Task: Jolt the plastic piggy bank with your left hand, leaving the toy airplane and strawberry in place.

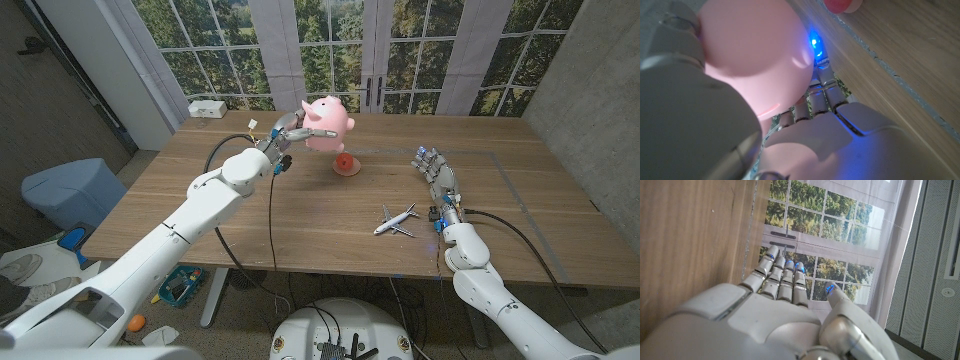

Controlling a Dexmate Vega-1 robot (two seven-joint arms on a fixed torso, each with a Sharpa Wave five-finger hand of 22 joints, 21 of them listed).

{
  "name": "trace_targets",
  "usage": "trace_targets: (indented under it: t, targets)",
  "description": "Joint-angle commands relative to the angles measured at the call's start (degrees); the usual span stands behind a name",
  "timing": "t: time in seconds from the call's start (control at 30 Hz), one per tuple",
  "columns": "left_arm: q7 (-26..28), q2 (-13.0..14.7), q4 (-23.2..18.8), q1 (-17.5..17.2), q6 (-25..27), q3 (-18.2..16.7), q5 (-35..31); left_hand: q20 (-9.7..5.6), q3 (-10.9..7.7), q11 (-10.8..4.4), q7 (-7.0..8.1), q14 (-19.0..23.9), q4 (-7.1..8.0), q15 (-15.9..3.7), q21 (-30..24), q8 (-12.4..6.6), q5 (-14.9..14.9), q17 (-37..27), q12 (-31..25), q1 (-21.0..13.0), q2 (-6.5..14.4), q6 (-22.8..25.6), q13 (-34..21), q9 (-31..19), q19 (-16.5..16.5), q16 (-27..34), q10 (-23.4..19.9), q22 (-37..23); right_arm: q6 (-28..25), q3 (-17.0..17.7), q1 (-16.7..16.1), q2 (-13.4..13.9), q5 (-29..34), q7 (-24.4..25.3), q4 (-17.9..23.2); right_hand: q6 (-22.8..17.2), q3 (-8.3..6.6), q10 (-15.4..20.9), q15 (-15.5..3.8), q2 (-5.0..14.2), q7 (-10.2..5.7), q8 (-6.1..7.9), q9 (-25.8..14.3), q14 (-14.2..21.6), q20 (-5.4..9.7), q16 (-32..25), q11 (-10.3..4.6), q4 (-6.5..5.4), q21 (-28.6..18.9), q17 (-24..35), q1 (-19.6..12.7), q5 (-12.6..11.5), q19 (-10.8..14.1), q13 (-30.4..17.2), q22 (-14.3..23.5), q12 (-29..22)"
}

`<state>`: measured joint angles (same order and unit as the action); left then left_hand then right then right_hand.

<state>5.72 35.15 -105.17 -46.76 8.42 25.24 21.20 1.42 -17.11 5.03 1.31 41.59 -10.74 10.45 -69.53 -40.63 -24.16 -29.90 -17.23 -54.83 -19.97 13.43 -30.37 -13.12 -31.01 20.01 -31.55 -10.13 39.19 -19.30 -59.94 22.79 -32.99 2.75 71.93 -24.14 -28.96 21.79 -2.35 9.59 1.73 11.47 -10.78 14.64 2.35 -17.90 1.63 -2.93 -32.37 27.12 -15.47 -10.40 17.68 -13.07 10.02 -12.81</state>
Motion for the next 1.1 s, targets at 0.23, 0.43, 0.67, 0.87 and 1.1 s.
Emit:
trace_targets:
  t: [0.23, 0.43, 0.67, 0.87, 1.1]
  targets:
    - [-7.4, 0.4, 6.05, 1.03, -9.47, -0.91, 10.33, -9.7, -7.27, -15.81, 2.41, 25.4, 0.83, -24.25, -0.58, -3.49, -0.22, -0.4, 0.19, -20.08, 20.26, 33.15, -7.34, -3.07, 4.14, 0.15, -30.79, -0.18, -0.39, -0.26, 0.67, -0.16, -0.07, -0.2, -0.5, 0.11, 0.05, -0.06, -0.28, 0.86, 0.27, -0.09, -0.23, -0.32, 0.51, -0.47, 0.15, 0.33, 0.29, -0.07, 0.4, 0.13, 0.64, -0.09, 0.07, 0.21]
    - [-2.79, 2.48, 3.01, 1.22, -4.82, 0.25, 6.83, -9.64, -7.32, -15.8, 2.4, 25.42, 0.85, -24.25, -0.67, -3.43, -0.22, -0.47, 0.42, -20.06, 20.27, 32.99, -7.28, -3.17, 4.18, 0.08, -30.69, -0.18, -0.75, -0.36, 0.81, -0.07, -0.22, -0.41, -0.52, 0.12, 0.05, -0.01, -0.29, 0.85, 0.26, -0.1, -0.23, -0.41, 0.53, -0.44, 0.25, 0.35, 0.34, -0.08, 0.4, 0.13, 0.7, -0.09, 0.07, 0.19]
    - [5.0, 5.04, -2.98, 2.24, 4.86, 3.06, -1.75, -9.53, -7.38, -15.78, 2.51, 25.39, 0.83, -24.25, -0.73, -3.39, -0.22, -0.52, 0.44, -20.09, 20.26, 33.05, -7.44, -3.16, 4.2, 0.0, -30.73, -0.17, -0.77, -0.38, 0.91, 0.0, -0.17, -0.46, -0.44, 0.12, 0.05, 0.01, -0.36, 0.82, 0.27, -0.1, -0.23, -0.41, 0.51, -0.44, 0.19, 0.39, 0.41, -0.09, 0.39, 0.13, 0.73, -0.09, 0.07, 0.18]
    - [11.92, 5.71, -7.59, 3.36, 14.44, 6.45, -11.24, -9.49, -7.46, -15.78, 2.3, 25.37, 0.84, -24.25, -0.78, -3.25, -0.22, -0.59, 0.54, -20.1, 20.27, 33.06, -7.56, -3.03, 4.29, -0.09, -30.71, -0.15, -0.7, -0.38, 0.96, -0.09, -0.26, -0.5, -0.61, 0.11, 0.03, -0.05, -0.34, 0.85, 0.27, -0.09, -0.23, -0.37, 0.5, -0.45, 0.23, 0.4, 0.48, -0.1, 0.39, 0.13, 0.73, -0.09, 0.07, 0.2]
    - [17.75, 4.01, -10.35, 5.17, 26.43, 11.01, -21.56, -9.5, -7.52, -15.82, 2.27, 25.4, 0.85, -24.26, -0.87, -3.25, -0.19, -0.68, 0.65, -20.09, 20.28, 33.18, -7.63, -3.09, 4.38, -0.16, -30.78, -0.16, -0.54, -0.38, 0.97, -0.2, -0.34, -0.56, -0.81, 0.12, 0.02, 0.02, -0.37, 0.86, 0.26, -0.09, -0.23, -0.39, 0.48, -0.45, 0.24, 0.41, 0.57, -0.11, 0.4, 0.13, 0.76, -0.09, 0.08, 0.17]
